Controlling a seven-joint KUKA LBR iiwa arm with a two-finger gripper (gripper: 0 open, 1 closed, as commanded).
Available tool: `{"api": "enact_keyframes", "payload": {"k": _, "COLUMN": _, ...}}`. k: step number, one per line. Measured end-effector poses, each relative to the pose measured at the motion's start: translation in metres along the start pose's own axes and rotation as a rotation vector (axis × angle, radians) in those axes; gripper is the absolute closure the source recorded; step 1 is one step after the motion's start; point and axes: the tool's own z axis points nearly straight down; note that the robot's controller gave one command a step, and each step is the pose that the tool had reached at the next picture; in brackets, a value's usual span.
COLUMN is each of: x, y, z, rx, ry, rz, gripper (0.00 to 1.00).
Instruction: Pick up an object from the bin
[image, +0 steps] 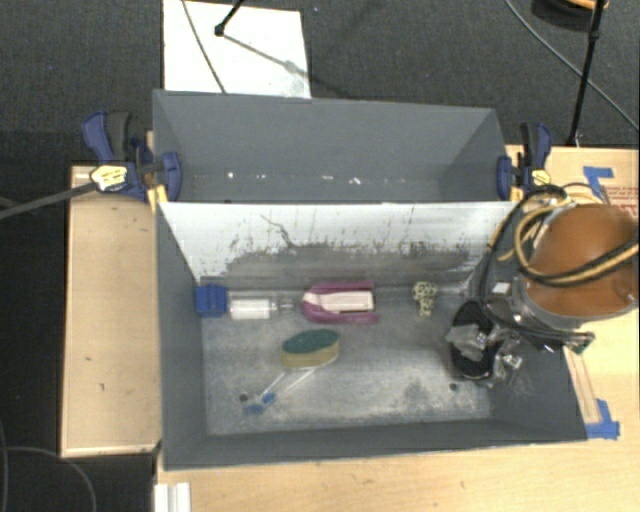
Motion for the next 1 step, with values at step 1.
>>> {"api": "enact_keyframes", "payload": {"k": 1, "x": -0.0128, "y": -0.0018, "z": -0.1118, "rx": -0.001, "ry": 0.020, "rz": 0.028, "gripper": 1.00}}
